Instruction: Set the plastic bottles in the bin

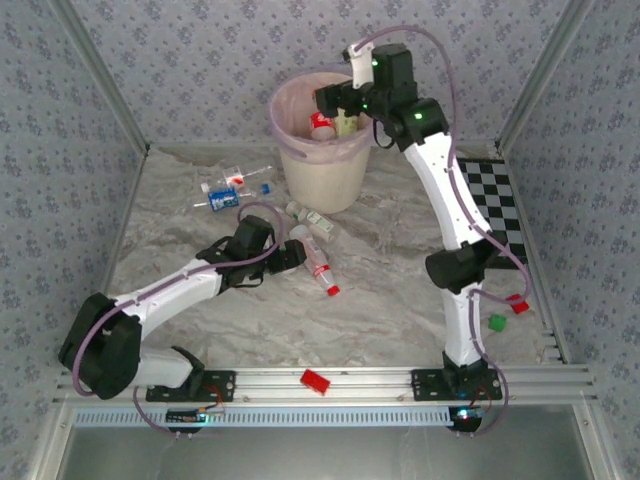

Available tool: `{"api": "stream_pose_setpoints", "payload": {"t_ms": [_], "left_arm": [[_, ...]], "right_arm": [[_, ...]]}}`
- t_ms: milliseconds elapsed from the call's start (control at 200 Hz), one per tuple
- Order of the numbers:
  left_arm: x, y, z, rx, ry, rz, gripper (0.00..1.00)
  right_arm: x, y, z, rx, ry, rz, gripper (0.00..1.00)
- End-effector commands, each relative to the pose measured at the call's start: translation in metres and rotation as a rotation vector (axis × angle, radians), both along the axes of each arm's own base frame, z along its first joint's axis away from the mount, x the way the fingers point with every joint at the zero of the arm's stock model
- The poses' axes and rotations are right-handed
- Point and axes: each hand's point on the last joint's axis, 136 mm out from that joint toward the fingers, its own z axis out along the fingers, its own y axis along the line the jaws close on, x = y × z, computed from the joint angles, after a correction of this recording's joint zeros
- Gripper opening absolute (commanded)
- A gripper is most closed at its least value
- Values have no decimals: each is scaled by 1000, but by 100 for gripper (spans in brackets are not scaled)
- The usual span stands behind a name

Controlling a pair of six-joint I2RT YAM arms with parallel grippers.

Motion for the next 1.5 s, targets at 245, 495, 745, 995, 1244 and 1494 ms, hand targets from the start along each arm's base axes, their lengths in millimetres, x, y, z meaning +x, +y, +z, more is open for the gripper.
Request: {"api": "stream_pose_setpoints", "payload": {"t_ms": [245, 495, 745, 995, 1244, 1494], "left_arm": [[3, 1, 18, 48, -41, -30, 99], [28, 26, 35, 126, -73, -1, 97], [91, 101, 76, 345, -165, 67, 97], [165, 162, 69, 443, -144, 72, 97], [239, 148, 59, 533, -256, -295, 99], [283, 139, 49, 498, -216, -392, 99]], "right_arm": [[-37, -44, 20, 58, 16, -37, 94], [-76, -125, -16, 222, 101, -124, 100], [-127, -180, -97, 238, 245, -224, 100], [-173, -198, -167, 225, 403, -283, 100], [-190, -207, -194, 198, 491, -321, 100], [-195, -218, -206, 193, 541, -379, 100]]}}
